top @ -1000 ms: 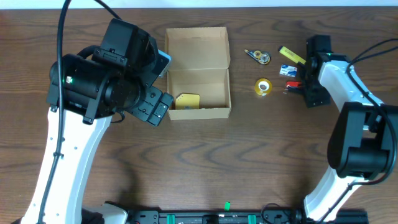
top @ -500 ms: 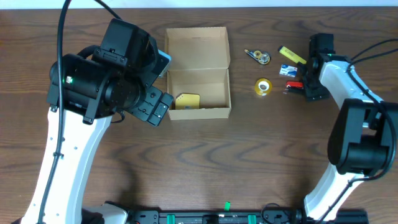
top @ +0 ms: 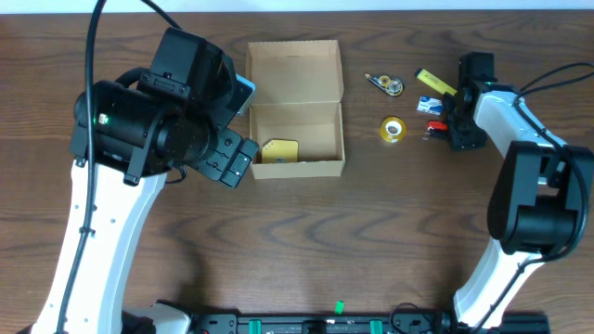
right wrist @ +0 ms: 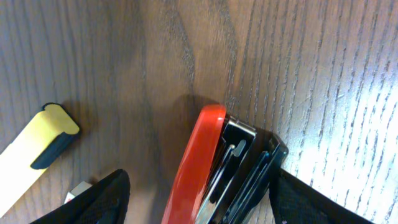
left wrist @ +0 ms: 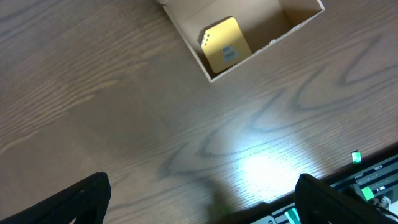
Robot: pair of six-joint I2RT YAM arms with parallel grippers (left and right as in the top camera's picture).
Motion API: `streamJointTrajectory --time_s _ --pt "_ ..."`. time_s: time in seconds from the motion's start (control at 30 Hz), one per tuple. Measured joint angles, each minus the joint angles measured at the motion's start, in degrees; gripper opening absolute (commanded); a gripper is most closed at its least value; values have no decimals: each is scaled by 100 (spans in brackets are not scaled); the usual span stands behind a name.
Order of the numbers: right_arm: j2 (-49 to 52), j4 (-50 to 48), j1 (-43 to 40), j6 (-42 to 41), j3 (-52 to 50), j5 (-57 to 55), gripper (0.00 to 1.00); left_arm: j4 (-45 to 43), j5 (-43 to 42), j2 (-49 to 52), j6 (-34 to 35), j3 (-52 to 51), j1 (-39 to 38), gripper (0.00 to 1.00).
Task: Pack container
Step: 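Close the right gripper on the red stapler and lift it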
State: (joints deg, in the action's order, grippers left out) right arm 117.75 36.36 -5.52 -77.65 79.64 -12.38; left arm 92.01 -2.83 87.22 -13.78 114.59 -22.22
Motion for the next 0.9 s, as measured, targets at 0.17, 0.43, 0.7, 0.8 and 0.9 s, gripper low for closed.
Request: streamJointTrajectory --time_s 0.17,0.43,0.7,0.8,0.9 --pt "52 0 -4 -7 0 66 69 0 0 0 0 0 0 95" --pt "83 2 -24 -28 0 101 57 0 0 0 0 0 0 95" --pt "94 -20 -63 -79 2 181 29 0 0 0 2 0 0 95" --pt "94 -24 -68 -83 4 201 13 0 0 0 0 0 0 95" --pt "94 -17 -68 -35 48 254 2 0 0 0 0 0 0 95"
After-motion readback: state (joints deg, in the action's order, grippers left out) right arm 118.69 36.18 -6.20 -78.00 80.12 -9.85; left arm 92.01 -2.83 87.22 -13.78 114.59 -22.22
